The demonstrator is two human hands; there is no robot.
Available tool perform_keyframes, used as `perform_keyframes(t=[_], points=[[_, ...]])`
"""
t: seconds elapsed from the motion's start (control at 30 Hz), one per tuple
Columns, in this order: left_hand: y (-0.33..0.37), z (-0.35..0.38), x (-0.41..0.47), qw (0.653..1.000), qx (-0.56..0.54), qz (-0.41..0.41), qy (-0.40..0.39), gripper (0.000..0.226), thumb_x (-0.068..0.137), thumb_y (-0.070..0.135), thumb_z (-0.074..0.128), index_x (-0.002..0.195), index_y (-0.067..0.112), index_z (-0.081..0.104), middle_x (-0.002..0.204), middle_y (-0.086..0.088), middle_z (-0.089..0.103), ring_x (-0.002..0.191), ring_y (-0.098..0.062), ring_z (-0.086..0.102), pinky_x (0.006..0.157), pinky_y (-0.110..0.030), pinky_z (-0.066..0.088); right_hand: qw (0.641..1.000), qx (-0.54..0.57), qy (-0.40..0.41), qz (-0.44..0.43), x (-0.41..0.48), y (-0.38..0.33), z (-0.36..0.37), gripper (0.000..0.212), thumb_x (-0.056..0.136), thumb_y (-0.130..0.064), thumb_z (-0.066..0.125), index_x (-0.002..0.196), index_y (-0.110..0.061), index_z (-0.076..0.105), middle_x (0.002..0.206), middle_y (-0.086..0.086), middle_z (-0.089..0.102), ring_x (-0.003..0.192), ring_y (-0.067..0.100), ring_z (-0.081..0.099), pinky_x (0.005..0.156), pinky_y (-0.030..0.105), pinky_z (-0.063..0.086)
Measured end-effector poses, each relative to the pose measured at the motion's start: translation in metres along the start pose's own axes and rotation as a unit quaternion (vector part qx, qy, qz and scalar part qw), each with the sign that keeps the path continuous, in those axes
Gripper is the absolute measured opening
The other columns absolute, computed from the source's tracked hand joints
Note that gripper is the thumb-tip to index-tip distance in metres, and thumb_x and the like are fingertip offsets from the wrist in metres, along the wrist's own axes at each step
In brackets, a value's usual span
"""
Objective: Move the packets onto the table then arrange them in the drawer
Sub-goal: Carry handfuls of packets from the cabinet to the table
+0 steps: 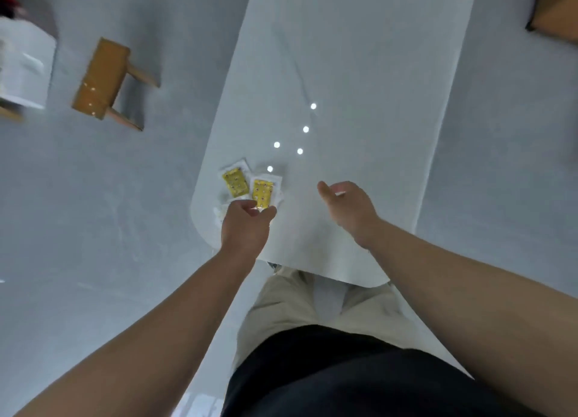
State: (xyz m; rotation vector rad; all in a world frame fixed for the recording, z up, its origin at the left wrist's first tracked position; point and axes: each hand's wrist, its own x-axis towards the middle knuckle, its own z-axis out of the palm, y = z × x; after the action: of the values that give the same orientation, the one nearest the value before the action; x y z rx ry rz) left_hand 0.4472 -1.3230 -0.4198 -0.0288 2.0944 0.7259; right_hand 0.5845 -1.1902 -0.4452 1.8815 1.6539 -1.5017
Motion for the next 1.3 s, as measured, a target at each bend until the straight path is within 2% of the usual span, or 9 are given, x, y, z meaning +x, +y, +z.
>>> perform_keyframes(t=[0.1, 0.17, 0.27, 0.5, 0.6, 0.77, 0.97, 1.2, 1.3], points=[[0.050, 0.005, -0.051, 0.996, -0.025, 0.039, -0.075, 0.031, 0.091, 0.026, 0.069, 0.118, 0.014, 0.059, 0.109, -0.002, 0.067, 0.075, -0.012, 0.067, 0.068, -0.028, 0.050, 0.993, 0.118, 0.012, 0.006, -0.046, -0.002, -0.062, 0.041, 0.098, -0.056, 0.054, 0.112, -0.018, 0.059, 0.092, -0.003, 0.062, 0.086, 0.017, 0.062, 0.076, 0.032, 0.055], [0.082, 0.013, -0.081, 0.990, -0.008, 0.081, -0.113, 0.025, 0.093, 0.026, 0.066, 0.115, 0.014, 0.061, 0.110, -0.002, 0.067, 0.073, -0.012, 0.067, 0.067, -0.028, 0.049, 0.986, 0.161, 0.030, 0.010, -0.069, 0.002, -0.102, 0.040, 0.101, -0.052, 0.050, 0.111, -0.014, 0.061, 0.094, 0.000, 0.062, 0.084, 0.017, 0.062, 0.071, 0.030, 0.053], [0.127, 0.038, -0.115, 0.975, 0.038, 0.154, -0.157, 0.016, 0.094, 0.026, 0.063, 0.105, 0.015, 0.064, 0.105, 0.000, 0.069, 0.073, -0.012, 0.068, 0.067, -0.029, 0.048, 0.967, 0.243, 0.071, 0.025, -0.089, 0.014, -0.154, 0.041, 0.102, -0.050, 0.048, 0.109, -0.014, 0.065, 0.099, 0.001, 0.063, 0.086, 0.017, 0.065, 0.076, 0.034, 0.056], [0.193, 0.161, -0.183, 0.926, 0.133, 0.229, -0.270, 0.016, 0.097, 0.028, 0.059, 0.104, 0.015, 0.064, 0.108, -0.003, 0.069, 0.079, -0.017, 0.067, 0.070, -0.030, 0.049, 0.862, 0.475, 0.153, 0.091, -0.124, 0.091, -0.245, 0.036, 0.103, -0.047, 0.048, 0.105, -0.016, 0.065, 0.096, 0.003, 0.060, 0.084, 0.020, 0.063, 0.073, 0.033, 0.053], [0.201, 0.234, -0.223, 0.904, 0.162, 0.232, -0.321, 0.017, 0.098, 0.029, 0.059, 0.105, 0.014, 0.062, 0.106, -0.003, 0.068, 0.081, -0.018, 0.067, 0.071, -0.030, 0.050, 0.821, 0.533, 0.175, 0.105, -0.132, 0.148, -0.284, 0.037, 0.104, -0.049, 0.047, 0.102, -0.016, 0.064, 0.096, 0.003, 0.059, 0.088, 0.023, 0.063, 0.072, 0.035, 0.052], [0.197, 0.373, -0.288, 0.889, 0.175, 0.217, -0.363, 0.012, 0.098, 0.028, 0.059, 0.098, 0.016, 0.061, 0.098, -0.004, 0.068, 0.074, -0.018, 0.065, 0.062, -0.028, 0.046, 0.762, 0.598, 0.213, 0.123, -0.122, 0.253, -0.361, 0.036, 0.104, -0.048, 0.047, 0.097, -0.017, 0.065, 0.095, 0.002, 0.060, 0.086, 0.022, 0.063, 0.068, 0.034, 0.050], [0.194, 0.528, -0.369, 0.903, 0.178, 0.155, -0.360, 0.010, 0.098, 0.026, 0.061, 0.097, 0.016, 0.061, 0.092, -0.002, 0.068, 0.065, -0.015, 0.064, 0.053, -0.025, 0.044, 0.745, 0.608, 0.228, 0.153, -0.109, 0.369, -0.479, 0.033, 0.104, -0.044, 0.046, 0.095, -0.017, 0.064, 0.093, 0.002, 0.059, 0.084, 0.020, 0.062, 0.069, 0.033, 0.049], [0.221, 0.634, -0.436, 0.889, 0.208, 0.185, -0.363, 0.017, 0.099, 0.025, 0.060, 0.108, 0.012, 0.063, 0.097, -0.004, 0.068, 0.067, -0.016, 0.064, 0.057, -0.027, 0.045, 0.748, 0.604, 0.230, 0.149, -0.116, 0.445, -0.571, 0.033, 0.105, -0.041, 0.043, 0.099, -0.015, 0.063, 0.091, 0.002, 0.057, 0.078, 0.018, 0.059, 0.066, 0.031, 0.046], [0.231, 0.670, -0.446, 0.888, 0.217, 0.180, -0.363, 0.016, 0.098, 0.025, 0.061, 0.107, 0.013, 0.064, 0.097, -0.004, 0.069, 0.066, -0.016, 0.065, 0.056, -0.027, 0.046, 0.733, 0.621, 0.230, 0.153, -0.109, 0.466, -0.595, 0.032, 0.106, -0.040, 0.043, 0.096, -0.016, 0.062, 0.091, 0.002, 0.056, 0.079, 0.019, 0.058, 0.064, 0.031, 0.045]])
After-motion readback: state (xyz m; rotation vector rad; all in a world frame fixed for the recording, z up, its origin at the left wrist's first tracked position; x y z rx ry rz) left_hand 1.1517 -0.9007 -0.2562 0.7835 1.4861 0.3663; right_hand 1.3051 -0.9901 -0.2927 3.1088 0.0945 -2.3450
